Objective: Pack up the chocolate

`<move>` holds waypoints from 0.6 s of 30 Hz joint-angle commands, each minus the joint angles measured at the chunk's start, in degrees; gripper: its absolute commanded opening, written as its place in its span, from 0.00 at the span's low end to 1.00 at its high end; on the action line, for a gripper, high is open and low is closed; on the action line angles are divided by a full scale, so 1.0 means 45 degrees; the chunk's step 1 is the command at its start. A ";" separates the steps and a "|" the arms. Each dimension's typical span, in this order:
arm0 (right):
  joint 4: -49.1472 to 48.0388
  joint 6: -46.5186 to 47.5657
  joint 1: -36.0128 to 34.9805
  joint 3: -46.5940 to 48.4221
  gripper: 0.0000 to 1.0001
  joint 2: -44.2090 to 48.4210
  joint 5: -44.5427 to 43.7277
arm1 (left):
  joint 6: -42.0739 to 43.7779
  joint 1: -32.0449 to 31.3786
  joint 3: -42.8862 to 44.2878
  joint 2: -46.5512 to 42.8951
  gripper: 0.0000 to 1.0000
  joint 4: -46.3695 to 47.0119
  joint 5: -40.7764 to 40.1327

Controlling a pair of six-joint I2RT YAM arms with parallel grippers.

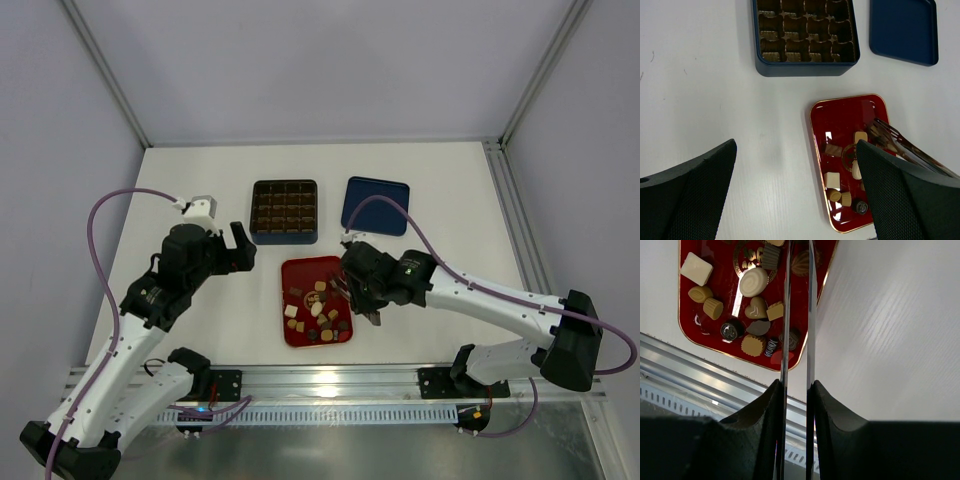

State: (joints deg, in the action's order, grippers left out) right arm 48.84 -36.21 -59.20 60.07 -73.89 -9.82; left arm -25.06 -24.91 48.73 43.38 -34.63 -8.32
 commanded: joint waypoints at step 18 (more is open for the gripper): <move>0.0611 0.0856 -0.0029 0.3403 0.27 -0.0512 -0.0981 | 0.0022 -0.0032 0.0363 -0.0244 1.00 0.0040 0.0071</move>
State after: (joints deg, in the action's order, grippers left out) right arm 52.29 -34.94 -59.20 69.36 -74.67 -12.36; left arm -25.06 -24.91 48.73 42.98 -34.63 -8.32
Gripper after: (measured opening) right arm 0.322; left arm 0.996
